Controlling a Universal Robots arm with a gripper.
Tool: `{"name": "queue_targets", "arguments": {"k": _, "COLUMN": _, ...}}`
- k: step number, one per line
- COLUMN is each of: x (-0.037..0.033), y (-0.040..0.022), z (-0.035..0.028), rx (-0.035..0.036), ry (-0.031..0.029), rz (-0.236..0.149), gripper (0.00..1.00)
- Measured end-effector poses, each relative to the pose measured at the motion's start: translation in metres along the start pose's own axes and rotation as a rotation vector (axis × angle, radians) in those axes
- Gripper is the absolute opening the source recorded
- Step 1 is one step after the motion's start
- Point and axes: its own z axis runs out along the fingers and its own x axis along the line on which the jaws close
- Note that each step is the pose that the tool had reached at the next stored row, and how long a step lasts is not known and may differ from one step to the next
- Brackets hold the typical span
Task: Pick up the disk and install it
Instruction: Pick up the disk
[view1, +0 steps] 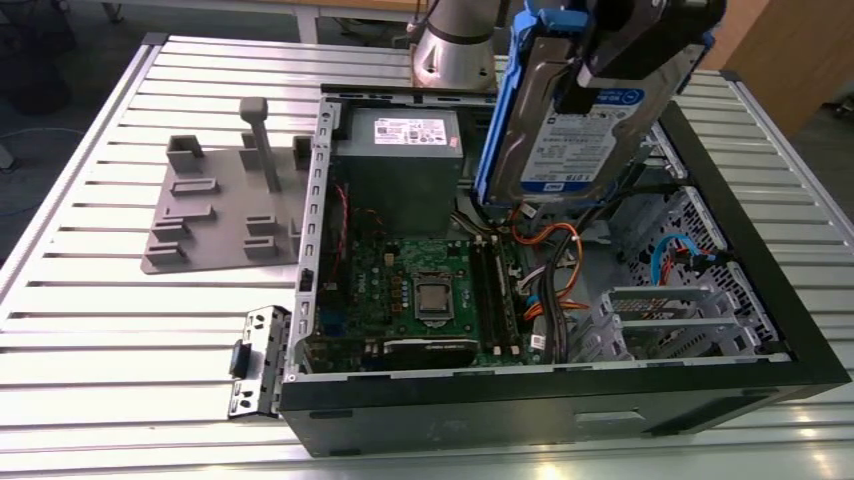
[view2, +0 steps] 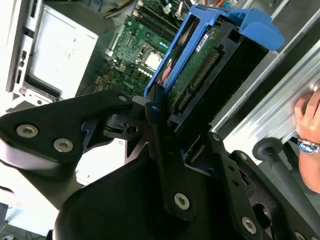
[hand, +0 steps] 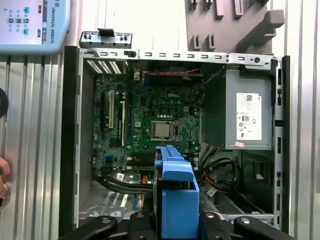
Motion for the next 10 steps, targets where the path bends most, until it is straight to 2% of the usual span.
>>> {"name": "queue_targets", "arguments": {"k": 10, "x": 0.0301, "y": 0.0006, "z": 0.0029, "rx": 0.0003, "ry": -0.0002, "rz": 0.004, "gripper": 0.36}}
